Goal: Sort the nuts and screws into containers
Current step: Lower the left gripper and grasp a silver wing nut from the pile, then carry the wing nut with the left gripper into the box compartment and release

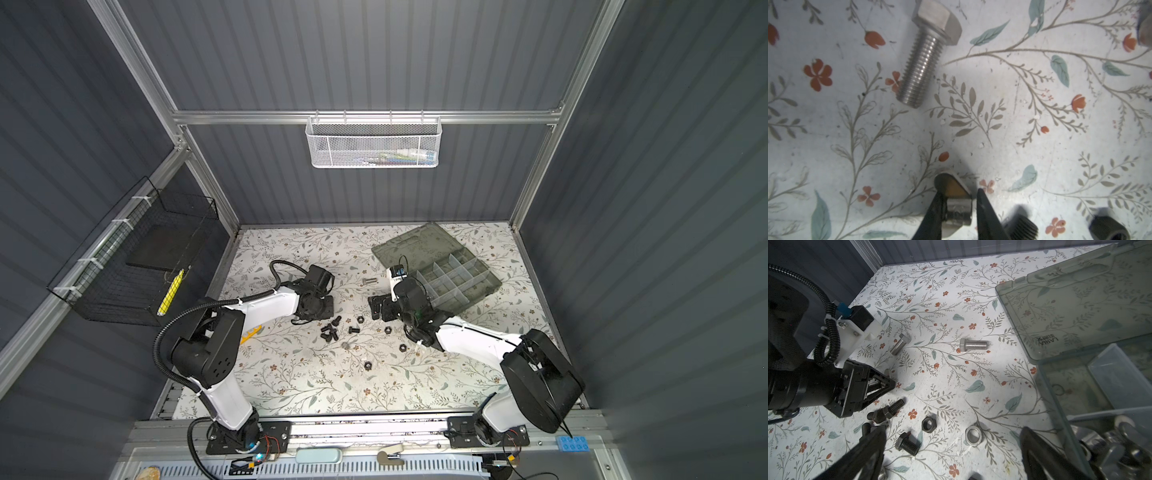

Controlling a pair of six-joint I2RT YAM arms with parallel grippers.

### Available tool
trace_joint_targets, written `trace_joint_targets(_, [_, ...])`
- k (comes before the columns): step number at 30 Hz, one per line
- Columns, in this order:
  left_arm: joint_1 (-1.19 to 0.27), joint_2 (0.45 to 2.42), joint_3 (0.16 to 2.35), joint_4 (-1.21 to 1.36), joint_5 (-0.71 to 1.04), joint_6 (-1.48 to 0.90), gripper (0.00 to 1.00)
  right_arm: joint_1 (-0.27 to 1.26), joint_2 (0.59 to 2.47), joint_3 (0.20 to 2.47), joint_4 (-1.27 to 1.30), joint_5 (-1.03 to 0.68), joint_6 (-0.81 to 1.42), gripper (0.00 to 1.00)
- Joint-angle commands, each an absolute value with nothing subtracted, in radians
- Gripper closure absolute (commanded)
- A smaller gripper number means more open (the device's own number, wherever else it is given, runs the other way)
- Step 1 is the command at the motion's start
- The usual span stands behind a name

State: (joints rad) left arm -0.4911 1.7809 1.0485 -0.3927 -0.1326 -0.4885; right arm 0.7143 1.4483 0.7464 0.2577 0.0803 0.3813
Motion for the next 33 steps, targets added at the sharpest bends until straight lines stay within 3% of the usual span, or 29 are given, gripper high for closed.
trace_joint_targets(1, [-0.492, 1.820, 1.055, -0.434, -0.122, -0.480, 0.78, 0.716, 1.427, 0.739, 0.250, 0.098, 0.385, 0.01])
trace_joint_targets(4, [-0.492, 1.821, 1.061, -0.431, -0.116, -0.479, 0.83, 0.716, 1.425, 0.735, 0.250, 0.106, 0.385, 0.01])
trace_joint_targets(17, [-0.492, 1.771, 1.086, -0.387, -0.023, -0.492, 0.86, 0.713, 1.378, 0.698, 0.275, 0.175, 0.395, 0.01])
trace_joint_targets(33, [-0.534, 1.763, 1.183, -0.315, 0.097, -0.558, 0.89, 0.653, 1.141, 0.554, 0.343, 0.345, 0.399, 0.01])
